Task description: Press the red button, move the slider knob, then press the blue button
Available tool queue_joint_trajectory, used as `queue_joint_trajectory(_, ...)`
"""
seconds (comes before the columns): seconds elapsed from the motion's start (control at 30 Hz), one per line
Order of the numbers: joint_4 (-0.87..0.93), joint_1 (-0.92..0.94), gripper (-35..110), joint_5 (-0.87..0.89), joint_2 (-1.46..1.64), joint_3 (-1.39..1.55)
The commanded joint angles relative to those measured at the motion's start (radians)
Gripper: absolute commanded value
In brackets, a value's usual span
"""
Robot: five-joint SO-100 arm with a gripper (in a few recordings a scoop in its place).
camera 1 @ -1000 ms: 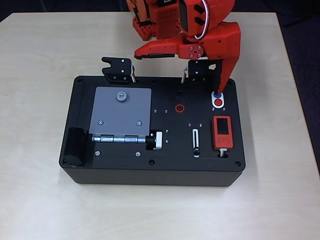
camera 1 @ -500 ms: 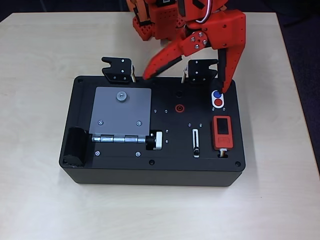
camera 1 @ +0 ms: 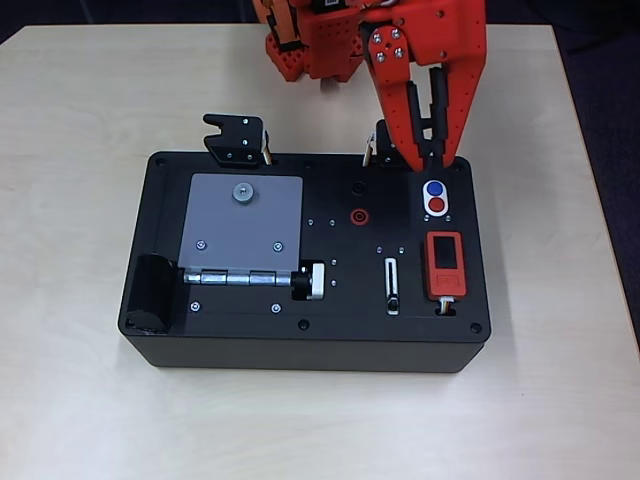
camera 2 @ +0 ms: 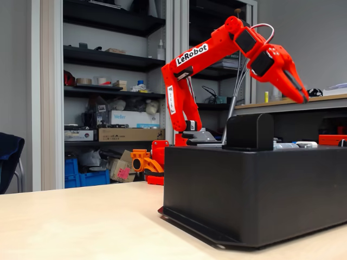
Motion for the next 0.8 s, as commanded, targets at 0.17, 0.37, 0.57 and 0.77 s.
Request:
queue_joint_trajectory(0.17, -0.304, -0.014, 0, 0.152, 0.267, 0.276)
queue_joint_trajectory(0.37, -0.607, -0.032, 0, 0.256, 0.54, 0.62)
queue_joint_trajectory(0.57, -0.718, -0.009, 0, 0.299, 0.816, 0.853)
queue_joint_trajectory(0.77, -0.695, 0.026, 0, 0.305, 1.118, 1.045)
